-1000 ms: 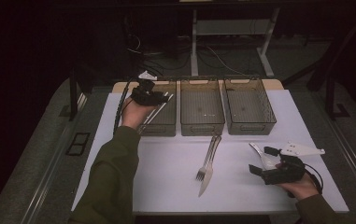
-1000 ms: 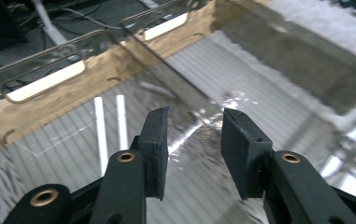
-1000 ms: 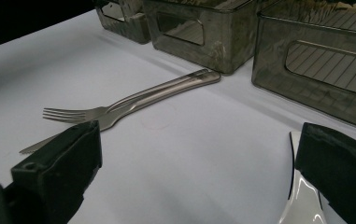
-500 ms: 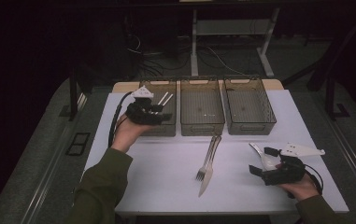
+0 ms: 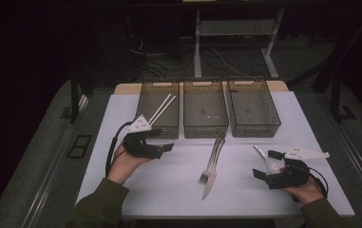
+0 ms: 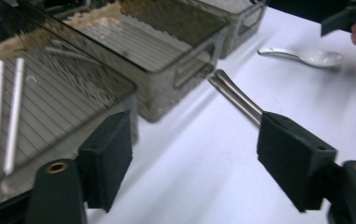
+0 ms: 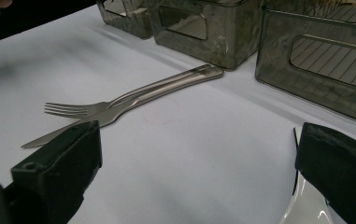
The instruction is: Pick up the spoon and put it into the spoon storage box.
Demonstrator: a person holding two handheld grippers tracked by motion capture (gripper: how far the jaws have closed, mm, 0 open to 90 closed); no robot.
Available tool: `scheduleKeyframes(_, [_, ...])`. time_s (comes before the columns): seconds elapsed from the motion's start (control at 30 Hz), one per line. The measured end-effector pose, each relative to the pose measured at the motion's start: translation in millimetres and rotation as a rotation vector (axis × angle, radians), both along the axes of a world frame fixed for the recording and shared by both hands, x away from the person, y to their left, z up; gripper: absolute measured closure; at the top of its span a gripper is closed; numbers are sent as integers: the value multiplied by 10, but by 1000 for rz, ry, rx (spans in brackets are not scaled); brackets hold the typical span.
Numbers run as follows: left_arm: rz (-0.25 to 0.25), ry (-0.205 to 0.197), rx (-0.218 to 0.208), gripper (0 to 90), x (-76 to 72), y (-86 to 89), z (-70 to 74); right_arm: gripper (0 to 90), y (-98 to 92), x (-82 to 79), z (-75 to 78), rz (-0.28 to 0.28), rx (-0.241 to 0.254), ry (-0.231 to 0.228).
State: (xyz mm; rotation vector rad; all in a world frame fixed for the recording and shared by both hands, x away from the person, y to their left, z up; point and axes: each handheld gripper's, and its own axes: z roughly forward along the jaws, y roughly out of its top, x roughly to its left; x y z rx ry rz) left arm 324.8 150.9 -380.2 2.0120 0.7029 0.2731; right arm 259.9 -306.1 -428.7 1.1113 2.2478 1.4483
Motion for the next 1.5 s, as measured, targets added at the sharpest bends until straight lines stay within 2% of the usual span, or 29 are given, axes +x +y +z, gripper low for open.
scheduleKeyframes(0.17, [-20, 11, -5, 182, -140, 4, -136, 7, -5, 3, 0, -3, 0, 7])
scheduleKeyframes(0.4, [-22, 22, -10, 105, -295, 55, -300, 7, -11, 6, 9, 4, -8, 27])
scheduleKeyframes(0.53, [-28, 31, 11, 3, -354, 92, -378, 7, -23, 11, 22, 15, -16, 45])
scheduleKeyframes(0.7, [-22, 36, 2, 0, -384, 96, -408, 7, -47, 22, 29, 7, -27, 69])
scheduleKeyframes(0.83, [-28, 46, 13, 0, -376, 93, -420, 60, -99, 40, 48, -18, -27, 84])
scheduleKeyframes(0.93, [-29, 44, 13, 0, -377, 94, -417, 145, -142, 76, 56, -35, -38, 82])
scheduleKeyframes(1.07, [-23, 53, 14, 0, -369, 101, -422, 254, -191, 173, 71, -70, -68, 108])
scheduleKeyframes(1.5, [-30, 52, 24, 0, -365, 93, -430, 698, -283, 640, 105, -161, -106, 159])
